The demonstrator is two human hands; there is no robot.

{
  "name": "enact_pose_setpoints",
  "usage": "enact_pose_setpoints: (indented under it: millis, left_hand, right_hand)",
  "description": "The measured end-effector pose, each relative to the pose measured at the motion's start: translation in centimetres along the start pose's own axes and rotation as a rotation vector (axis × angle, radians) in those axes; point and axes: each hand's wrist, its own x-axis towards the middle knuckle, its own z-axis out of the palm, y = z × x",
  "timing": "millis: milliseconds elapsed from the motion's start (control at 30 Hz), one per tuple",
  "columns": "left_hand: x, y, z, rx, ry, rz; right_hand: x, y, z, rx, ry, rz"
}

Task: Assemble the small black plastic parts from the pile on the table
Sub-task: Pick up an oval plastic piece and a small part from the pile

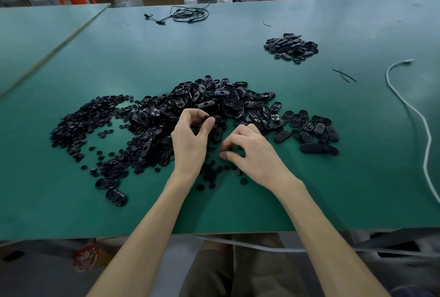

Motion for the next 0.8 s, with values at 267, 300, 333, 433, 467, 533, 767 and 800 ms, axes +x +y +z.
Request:
enact_pose_setpoints:
  millis: [267,300,333,433,467,533,767,800]
  left_hand:
    - [-0.2,0.3,-0.2,-0.092,-0.113,-0.01]
    - [-0.3,0.3,-0.2,-0.093,-0.124,-0.012]
    - [-0.3,0.3,-0.2,-0.102,-0.135,-0.014]
    - [-0.3,0.3,0.0,-0.141,-0.17,-0.008]
    - [-0.3,0.3,0.1,-0.15,-0.184,-0.003]
    - [-0.3,0.2,0.2,-0.153,-0.218,0.014]
    - [-0.4,0.0,0.5,-0.172,-0.267,0.019]
    - [-0.4,0.0,0.5,-0.179,-0.268,0.015]
  right_hand:
    - [0.1,-0.1,-0.3,0.209,0.164,0.098]
    - [0.1,0.0,-0.4,0.267,0.205,0.127]
    - [0.1,0.1,-0.6,0.32,0.245,0.152]
    - [0.0,0.2,-0.7,0.405,0.3,0.186]
    - [0.0,0.2,-0.7,0.411,0.296,0.187]
    - [0.0,0.3,-0.7,0.424,0.291,0.193]
    - [0.0,0.4,-1.1,0.541,0.327,0.22]
    - [0.0,0.4,-1.1,0.539,0.328,0.221]
